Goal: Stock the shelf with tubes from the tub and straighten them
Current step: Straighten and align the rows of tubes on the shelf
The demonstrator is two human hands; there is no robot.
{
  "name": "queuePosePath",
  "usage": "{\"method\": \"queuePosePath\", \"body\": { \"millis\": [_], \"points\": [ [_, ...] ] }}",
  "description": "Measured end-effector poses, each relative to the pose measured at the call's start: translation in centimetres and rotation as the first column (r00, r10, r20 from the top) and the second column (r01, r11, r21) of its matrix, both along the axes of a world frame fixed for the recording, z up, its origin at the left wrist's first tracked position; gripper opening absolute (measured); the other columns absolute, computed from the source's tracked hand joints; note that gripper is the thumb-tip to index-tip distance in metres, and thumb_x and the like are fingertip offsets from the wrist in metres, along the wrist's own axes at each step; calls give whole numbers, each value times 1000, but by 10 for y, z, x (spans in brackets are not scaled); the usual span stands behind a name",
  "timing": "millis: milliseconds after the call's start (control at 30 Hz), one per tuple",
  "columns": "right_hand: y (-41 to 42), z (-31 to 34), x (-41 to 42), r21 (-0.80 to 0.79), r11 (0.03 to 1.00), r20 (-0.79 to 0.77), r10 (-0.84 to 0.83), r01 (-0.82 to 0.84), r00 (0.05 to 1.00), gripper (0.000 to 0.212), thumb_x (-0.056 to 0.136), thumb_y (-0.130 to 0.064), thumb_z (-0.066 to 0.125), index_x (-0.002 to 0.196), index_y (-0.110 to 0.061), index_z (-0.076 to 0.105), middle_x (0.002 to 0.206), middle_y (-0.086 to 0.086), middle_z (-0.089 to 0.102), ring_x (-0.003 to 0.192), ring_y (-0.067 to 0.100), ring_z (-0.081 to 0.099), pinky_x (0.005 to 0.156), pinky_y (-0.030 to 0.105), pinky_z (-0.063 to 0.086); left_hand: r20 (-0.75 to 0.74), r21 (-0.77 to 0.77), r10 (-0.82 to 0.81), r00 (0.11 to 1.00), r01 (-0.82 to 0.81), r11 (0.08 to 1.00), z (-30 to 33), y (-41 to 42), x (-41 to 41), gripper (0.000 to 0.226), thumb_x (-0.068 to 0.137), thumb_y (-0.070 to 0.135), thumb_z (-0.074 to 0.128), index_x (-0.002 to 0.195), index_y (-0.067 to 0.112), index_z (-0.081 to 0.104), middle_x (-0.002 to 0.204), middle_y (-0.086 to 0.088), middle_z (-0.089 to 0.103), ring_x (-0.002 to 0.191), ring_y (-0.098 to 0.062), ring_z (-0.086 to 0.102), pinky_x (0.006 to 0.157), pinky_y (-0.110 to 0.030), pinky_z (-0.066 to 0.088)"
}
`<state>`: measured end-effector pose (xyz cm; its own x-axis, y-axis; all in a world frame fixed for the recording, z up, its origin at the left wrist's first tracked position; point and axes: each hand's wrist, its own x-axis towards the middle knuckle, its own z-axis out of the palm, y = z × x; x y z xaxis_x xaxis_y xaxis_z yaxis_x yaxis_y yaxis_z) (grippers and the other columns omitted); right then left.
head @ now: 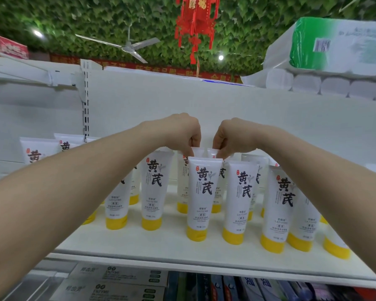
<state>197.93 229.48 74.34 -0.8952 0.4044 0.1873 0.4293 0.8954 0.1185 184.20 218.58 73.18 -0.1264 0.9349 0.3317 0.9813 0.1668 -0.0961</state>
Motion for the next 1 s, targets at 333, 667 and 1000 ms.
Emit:
{"method": "queuePosePath", "body": {
  "millis": [333,667,1000],
  "points": [
    [-1,-3,3,-2,1000,-12,-15,15,1000,18,82,-28,74,98,-21,72,72,-17,60,76,11,59,55,17,39,-38,17,15,999,-15,1000,-2,1,1,14,72,23,79,84,23,70,76,11,62,80,-15,63,72,-32,55],
    [-18,9,46,35,995,-244,95,-89,965,20,85,-24,69,105,-28,71,96,-6,72,95,12,64,92,30,48,70,353,-130,989,97,930,-3,-30,19,21,92,36,60,107,26,70,102,12,69,96,-7,58,81,-23,40],
    [-47,-5,90,-110,986,35,130,-125,991,30,70,-50,79,92,-29,74,92,-3,74,88,15,67,91,36,51,85,89,-45,995,38,995,-32,-66,58,42,70,55,75,103,32,67,92,15,66,84,0,58,66,-22,48]
  ]
}}
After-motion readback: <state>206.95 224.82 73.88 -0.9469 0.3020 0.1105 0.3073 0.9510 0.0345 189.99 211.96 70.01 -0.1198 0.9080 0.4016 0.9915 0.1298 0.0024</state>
